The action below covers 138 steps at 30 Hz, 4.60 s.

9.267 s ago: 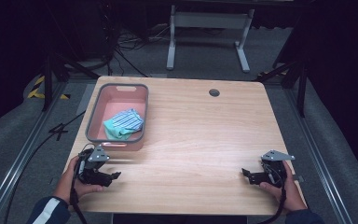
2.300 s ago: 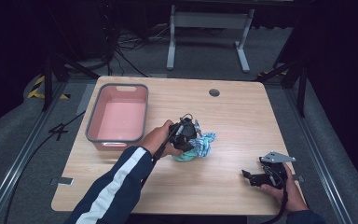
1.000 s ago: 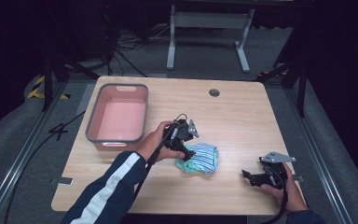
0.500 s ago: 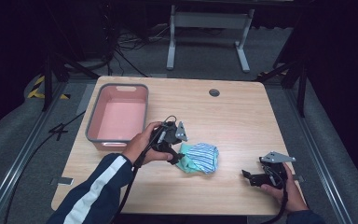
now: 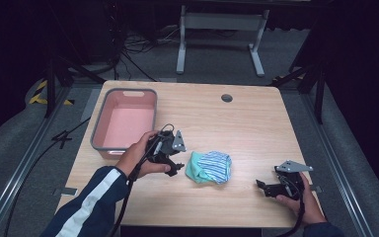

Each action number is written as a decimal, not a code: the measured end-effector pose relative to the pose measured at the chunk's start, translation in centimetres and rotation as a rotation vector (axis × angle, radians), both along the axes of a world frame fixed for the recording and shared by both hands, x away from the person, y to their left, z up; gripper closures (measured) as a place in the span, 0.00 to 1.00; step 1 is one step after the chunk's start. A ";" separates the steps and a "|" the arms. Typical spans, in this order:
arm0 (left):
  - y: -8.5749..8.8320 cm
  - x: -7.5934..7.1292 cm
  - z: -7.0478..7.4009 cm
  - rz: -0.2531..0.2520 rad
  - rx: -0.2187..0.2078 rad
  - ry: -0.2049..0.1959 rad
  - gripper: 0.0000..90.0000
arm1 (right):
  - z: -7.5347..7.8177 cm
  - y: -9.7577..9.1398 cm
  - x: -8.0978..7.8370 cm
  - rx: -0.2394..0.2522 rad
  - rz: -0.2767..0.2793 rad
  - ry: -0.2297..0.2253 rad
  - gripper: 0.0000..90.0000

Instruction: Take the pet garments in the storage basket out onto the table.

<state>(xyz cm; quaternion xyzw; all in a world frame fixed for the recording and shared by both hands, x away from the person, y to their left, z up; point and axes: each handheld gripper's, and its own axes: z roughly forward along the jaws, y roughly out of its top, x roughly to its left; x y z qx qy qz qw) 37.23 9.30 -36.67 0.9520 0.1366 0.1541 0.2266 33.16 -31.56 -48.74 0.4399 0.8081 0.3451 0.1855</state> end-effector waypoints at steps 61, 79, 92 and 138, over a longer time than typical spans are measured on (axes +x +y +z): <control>14.2 -5.1 -6.2 0.133 0.034 0.020 0.21 | 0.0 0.0 -0.1 0.004 -0.006 0.001 0.08; 18.2 -5.2 -8.6 0.213 -0.040 0.062 0.20 | 0.0 0.0 -0.1 0.003 -0.007 0.002 0.08; 20.9 -5.3 -10.7 0.281 -0.253 0.146 0.18 | 0.0 0.0 -0.1 0.001 -0.006 0.001 0.08; 21.4 -6.0 -11.6 0.316 -0.339 0.089 0.14 | 0.0 0.0 0.0 0.000 -0.004 0.001 0.07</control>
